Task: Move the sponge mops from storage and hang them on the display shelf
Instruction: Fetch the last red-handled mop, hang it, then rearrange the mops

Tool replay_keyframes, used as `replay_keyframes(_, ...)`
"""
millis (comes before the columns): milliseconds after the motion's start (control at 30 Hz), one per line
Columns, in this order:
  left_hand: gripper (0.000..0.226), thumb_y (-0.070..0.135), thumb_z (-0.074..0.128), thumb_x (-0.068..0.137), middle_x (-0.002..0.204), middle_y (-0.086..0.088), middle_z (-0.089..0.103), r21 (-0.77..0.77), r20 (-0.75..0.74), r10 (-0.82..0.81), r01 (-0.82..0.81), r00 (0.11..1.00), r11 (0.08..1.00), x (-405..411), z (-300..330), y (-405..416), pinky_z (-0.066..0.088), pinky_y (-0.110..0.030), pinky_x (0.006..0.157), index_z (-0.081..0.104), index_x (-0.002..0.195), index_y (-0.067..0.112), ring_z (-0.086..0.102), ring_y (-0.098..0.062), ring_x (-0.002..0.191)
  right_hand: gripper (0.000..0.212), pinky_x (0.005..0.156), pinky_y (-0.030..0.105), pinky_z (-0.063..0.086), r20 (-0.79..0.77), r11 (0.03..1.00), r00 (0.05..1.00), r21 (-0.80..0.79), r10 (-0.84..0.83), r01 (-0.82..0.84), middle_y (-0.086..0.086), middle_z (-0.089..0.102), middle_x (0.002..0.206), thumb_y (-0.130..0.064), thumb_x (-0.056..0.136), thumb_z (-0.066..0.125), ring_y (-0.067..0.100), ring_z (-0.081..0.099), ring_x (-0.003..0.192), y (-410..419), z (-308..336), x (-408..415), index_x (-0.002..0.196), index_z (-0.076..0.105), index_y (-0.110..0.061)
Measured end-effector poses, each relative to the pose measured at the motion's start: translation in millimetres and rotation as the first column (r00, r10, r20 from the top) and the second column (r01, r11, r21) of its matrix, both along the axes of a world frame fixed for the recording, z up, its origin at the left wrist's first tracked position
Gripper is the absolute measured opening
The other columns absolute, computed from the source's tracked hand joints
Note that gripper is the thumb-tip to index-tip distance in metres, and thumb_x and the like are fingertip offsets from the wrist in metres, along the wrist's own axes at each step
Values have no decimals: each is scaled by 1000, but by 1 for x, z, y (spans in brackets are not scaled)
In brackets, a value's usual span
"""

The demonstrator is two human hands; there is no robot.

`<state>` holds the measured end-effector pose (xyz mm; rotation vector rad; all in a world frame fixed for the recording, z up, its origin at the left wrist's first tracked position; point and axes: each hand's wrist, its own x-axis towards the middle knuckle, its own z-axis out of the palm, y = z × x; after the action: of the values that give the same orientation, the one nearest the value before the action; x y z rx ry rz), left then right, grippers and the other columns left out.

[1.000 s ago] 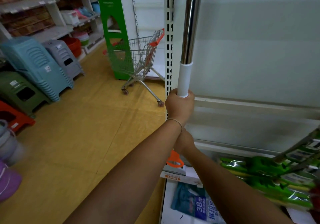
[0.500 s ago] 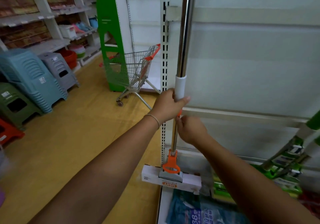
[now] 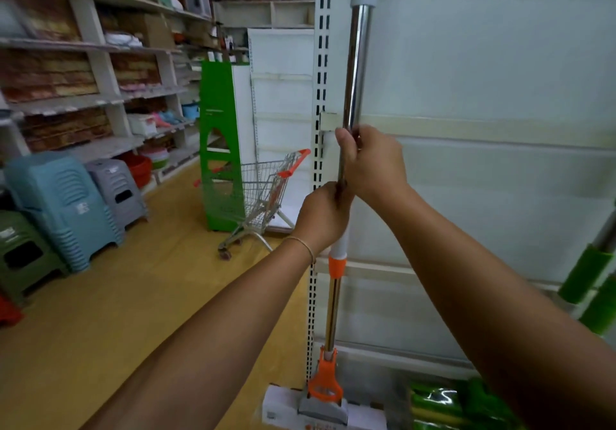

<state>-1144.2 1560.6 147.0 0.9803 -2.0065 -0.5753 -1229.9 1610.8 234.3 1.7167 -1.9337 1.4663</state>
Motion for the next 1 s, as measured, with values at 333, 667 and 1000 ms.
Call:
replay_keyframes(333,52,56,37,98,76,-4,64,38,83,35,-38,996,999,-7,14,-16,29,-26,51,62,83,13,55,-17,65,45,51,28,34,56,997,996,53,-64,61,0,53,59,-45,100,49,20,53,62,-16,6,-8,73,57,-10)
replay_keyframes(667,51,57,46,95,80,-6,68,88,46,29,-33,999,996,-10,8,-27,38,-25,54,67,86,11,59,-20,72,54,40,14,26,62,995,995,60,-82,79,-1,50,51,-51,97,54,8,46,47,-21,3,-17,72,64,-3)
replay_keyframes(1000,30,46,54,94,71,4,62,150,18,83,-85,996,985,-9,12,-8,33,-25,49,65,86,19,56,-12,63,45,51,24,38,39,997,999,68,22,-25,7,63,65,-47,96,57,19,58,59,-19,-6,-22,79,67,-7)
